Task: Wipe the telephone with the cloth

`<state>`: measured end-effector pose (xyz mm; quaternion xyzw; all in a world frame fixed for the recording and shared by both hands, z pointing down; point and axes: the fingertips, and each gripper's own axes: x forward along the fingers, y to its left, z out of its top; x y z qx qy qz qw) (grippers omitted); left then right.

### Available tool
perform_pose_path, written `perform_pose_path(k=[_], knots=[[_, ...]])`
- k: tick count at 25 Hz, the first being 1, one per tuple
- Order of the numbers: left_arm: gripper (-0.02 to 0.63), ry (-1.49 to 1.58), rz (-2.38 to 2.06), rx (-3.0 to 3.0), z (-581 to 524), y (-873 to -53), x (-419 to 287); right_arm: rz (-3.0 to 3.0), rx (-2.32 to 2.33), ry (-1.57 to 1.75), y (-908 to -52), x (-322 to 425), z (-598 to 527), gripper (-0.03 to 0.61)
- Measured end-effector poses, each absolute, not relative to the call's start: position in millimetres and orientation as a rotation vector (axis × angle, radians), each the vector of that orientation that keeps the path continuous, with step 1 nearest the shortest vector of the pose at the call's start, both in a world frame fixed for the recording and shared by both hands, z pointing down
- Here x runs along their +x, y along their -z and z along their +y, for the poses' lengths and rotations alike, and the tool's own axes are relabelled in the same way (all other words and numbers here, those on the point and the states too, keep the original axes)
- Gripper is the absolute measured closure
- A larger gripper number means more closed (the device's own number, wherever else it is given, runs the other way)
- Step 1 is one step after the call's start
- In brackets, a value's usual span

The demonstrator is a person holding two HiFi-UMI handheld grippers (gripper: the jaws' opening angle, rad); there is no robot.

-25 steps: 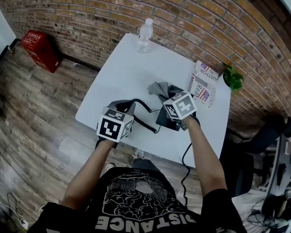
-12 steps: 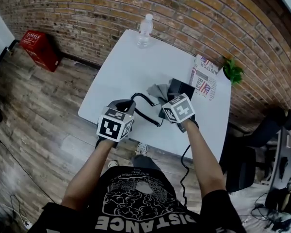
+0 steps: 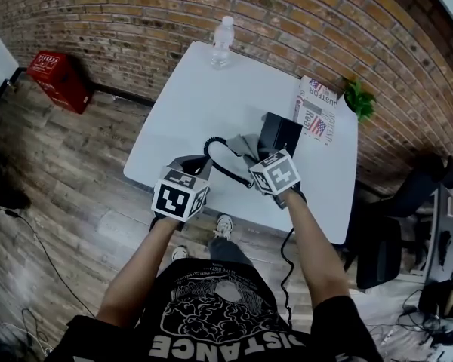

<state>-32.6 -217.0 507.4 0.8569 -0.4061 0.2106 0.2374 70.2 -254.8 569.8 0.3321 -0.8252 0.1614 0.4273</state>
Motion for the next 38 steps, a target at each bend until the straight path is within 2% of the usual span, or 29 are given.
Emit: perform_pose_path(k=[17, 38], knots=[[0.609, -0.584, -1.074, 2.371, -182.4, -509.3, -29.9, -2.088, 0.924, -0.501, -578.2, 66.2, -204.4, 0.566], [0.609, -0.596, -0.970, 2.549, -139.9, -477.4, -9.0, -2.187, 1.515, -0.465, -474.6, 115.9, -121.7, 0.566]])
